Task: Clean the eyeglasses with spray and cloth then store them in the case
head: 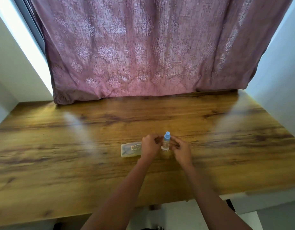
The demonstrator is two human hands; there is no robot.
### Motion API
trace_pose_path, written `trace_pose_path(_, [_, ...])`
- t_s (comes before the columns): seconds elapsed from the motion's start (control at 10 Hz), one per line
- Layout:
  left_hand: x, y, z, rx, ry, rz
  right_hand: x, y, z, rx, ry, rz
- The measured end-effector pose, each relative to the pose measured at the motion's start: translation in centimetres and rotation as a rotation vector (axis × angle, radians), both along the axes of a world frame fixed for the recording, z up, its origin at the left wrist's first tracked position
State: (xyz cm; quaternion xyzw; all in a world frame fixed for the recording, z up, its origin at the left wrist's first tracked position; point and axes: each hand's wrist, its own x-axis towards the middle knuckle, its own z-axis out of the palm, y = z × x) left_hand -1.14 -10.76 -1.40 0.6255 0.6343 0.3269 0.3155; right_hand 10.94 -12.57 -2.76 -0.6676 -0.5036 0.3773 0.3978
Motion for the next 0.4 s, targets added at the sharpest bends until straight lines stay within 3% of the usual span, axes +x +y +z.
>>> trace_pose_path(0.4, [-0.3,-0.68,0.21,0.005,0.004,0.014,-0.39,0.2,-0.36,0.026,-0.028,-0.038])
